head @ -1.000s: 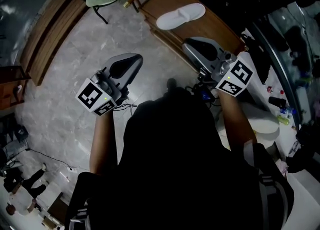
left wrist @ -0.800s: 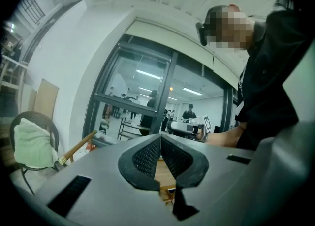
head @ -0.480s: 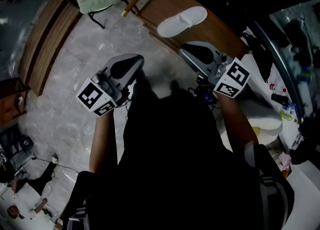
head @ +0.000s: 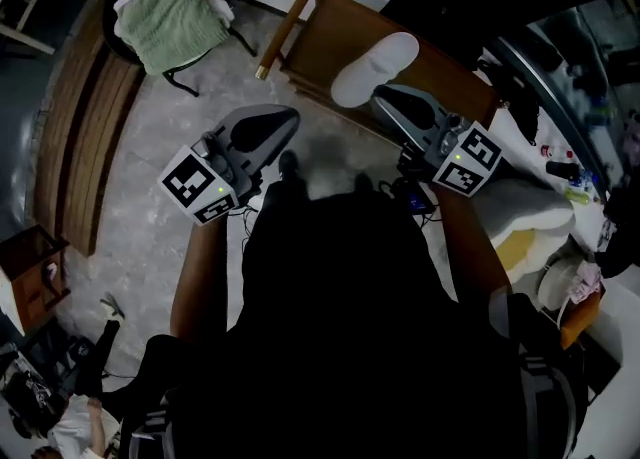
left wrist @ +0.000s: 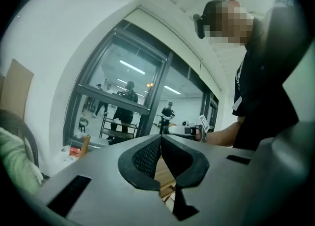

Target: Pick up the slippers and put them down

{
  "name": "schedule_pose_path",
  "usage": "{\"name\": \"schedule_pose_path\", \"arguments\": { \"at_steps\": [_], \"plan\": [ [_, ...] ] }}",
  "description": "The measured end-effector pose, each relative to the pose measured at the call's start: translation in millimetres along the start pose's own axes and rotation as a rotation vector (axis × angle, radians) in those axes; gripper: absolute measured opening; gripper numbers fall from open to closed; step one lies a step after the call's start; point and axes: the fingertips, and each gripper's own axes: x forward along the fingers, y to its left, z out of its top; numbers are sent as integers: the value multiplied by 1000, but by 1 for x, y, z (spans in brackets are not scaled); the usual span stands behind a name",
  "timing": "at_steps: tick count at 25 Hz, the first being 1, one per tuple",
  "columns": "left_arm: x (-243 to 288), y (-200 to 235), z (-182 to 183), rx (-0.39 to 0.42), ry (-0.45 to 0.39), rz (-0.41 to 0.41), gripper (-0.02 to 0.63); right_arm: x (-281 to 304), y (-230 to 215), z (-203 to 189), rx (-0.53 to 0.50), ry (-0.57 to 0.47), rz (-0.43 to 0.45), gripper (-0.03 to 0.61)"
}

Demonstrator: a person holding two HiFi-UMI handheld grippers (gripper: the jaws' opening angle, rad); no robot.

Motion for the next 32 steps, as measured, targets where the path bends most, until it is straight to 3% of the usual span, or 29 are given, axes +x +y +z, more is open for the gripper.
{"name": "schedule_pose_path", "arguments": {
  "at_steps": [6,13,18,21,24,32],
  "plan": [
    [19,41,-1,-26,37,-185,12,7,-29,4,57,-79,-194,37],
    [57,59,-16,-82,121,-365,12,-20,-65,-10,208,-218,-388,37],
    [79,60,-49,-112,187,-487,12,-33,-70,-43,293,-267,-458,41],
    [83,59,-70,-129,229,-500,12,-28,-72,-75,373,-257,-463,100],
    [83,58,-89,-169,252,-490,12,-25,-79,-108,471,-263,-464,112],
    [79,57,-161,-294,267,-433,12,2,-125,-225,846,-337,-452,178]
  ]
}}
